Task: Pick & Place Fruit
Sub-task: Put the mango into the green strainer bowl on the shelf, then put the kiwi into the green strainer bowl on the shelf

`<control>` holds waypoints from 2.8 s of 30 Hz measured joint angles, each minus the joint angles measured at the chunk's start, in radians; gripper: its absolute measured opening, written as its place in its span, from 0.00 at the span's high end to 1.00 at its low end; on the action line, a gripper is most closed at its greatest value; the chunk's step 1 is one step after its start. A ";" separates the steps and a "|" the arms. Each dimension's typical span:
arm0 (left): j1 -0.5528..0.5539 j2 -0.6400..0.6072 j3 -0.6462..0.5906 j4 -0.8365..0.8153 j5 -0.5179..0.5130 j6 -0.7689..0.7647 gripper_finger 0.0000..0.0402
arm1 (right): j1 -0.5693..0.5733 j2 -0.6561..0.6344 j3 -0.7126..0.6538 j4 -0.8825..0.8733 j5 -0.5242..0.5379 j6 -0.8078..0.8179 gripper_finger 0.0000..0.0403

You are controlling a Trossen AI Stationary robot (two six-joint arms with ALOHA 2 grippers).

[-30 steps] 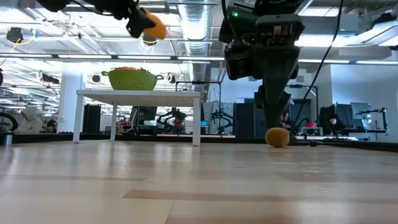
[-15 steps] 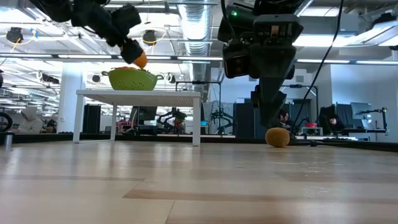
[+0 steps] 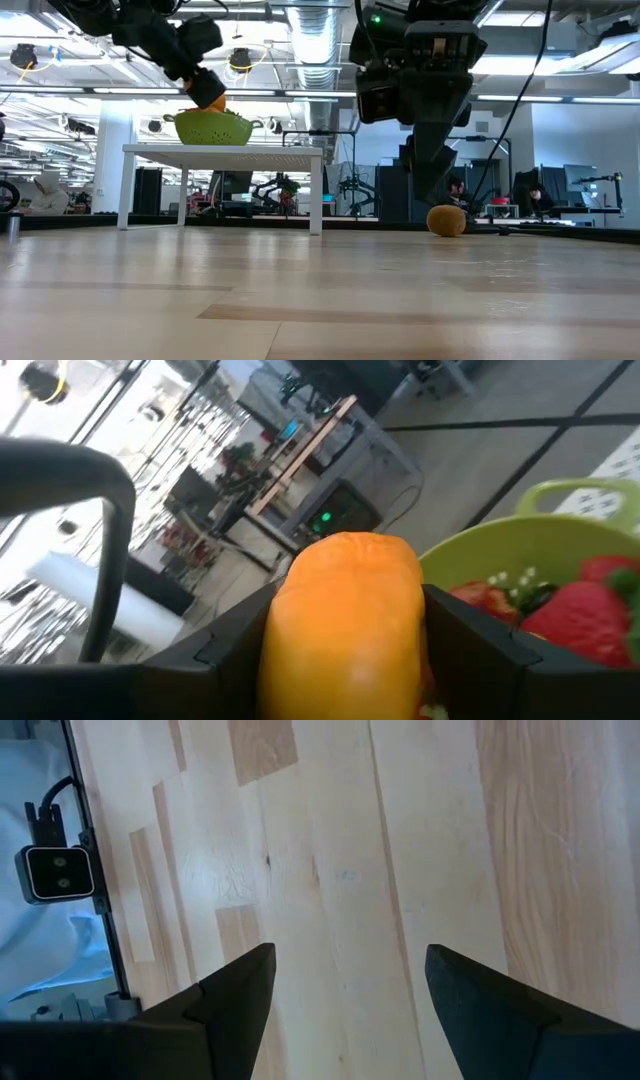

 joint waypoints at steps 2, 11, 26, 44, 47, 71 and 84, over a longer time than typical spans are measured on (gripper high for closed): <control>0.001 0.000 0.000 0.000 -0.025 0.000 0.45 | 0.000 0.000 0.000 0.001 0.000 0.000 0.37; 0.038 0.000 0.000 -0.015 -0.036 -0.026 0.40 | 0.000 0.000 0.000 0.004 0.000 0.000 0.37; 0.021 0.000 0.000 -0.021 -0.038 -0.022 0.25 | -0.004 0.000 0.000 0.003 -0.003 -0.008 0.37; -0.509 -0.101 0.001 -0.028 0.435 -0.362 0.25 | -0.232 -0.113 -0.001 -0.213 0.388 -0.078 0.47; -0.566 -0.070 0.001 -0.028 0.609 -0.433 0.25 | -0.297 -0.121 -0.001 -0.213 0.421 -0.078 0.47; -0.644 0.030 0.000 0.015 0.756 -0.479 0.25 | -0.709 -0.114 0.000 -0.251 0.273 0.321 0.43; -0.644 0.030 0.000 0.018 0.759 -0.478 0.25 | -0.734 0.020 0.001 -0.204 0.268 0.386 0.34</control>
